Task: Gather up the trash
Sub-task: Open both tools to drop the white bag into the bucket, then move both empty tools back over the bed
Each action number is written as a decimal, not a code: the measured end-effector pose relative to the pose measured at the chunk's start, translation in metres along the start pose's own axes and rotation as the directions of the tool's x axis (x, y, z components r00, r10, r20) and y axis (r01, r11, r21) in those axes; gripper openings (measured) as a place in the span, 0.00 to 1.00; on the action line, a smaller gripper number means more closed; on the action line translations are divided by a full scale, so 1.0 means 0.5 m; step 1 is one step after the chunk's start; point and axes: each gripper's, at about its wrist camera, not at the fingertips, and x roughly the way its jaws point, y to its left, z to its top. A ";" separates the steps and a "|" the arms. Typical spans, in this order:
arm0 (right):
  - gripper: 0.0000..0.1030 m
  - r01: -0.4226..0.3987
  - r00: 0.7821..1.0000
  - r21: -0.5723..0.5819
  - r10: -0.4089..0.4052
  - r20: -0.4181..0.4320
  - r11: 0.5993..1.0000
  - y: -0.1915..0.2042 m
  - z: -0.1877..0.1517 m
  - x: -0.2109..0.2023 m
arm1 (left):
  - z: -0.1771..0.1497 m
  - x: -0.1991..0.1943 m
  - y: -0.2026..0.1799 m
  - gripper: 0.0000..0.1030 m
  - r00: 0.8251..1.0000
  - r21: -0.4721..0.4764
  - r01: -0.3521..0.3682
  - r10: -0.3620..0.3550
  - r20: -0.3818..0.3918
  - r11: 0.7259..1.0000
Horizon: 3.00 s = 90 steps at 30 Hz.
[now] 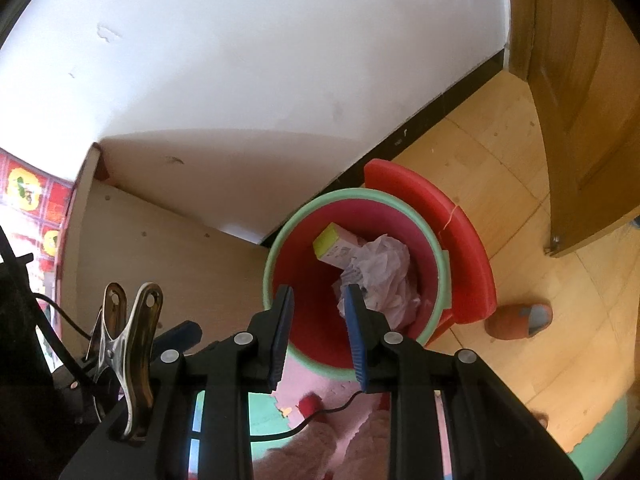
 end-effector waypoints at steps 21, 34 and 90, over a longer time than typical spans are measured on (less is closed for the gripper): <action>0.27 -0.066 0.988 -0.107 0.080 0.131 0.992 0.210 -0.102 -0.220 | -0.106 -0.311 0.077 0.34 0.988 -0.041 0.055 -0.048 0.149 0.998; 0.27 -0.130 0.977 -0.275 0.171 0.130 0.953 0.421 -0.211 -0.275 | -0.246 -0.479 0.223 0.34 0.976 -0.191 -0.001 0.043 0.215 0.982; 0.29 -0.589 0.801 -0.734 0.366 -0.474 0.338 1.465 -0.626 0.018 | -0.830 -0.952 1.056 0.34 0.780 -0.906 -0.238 0.624 0.036 0.350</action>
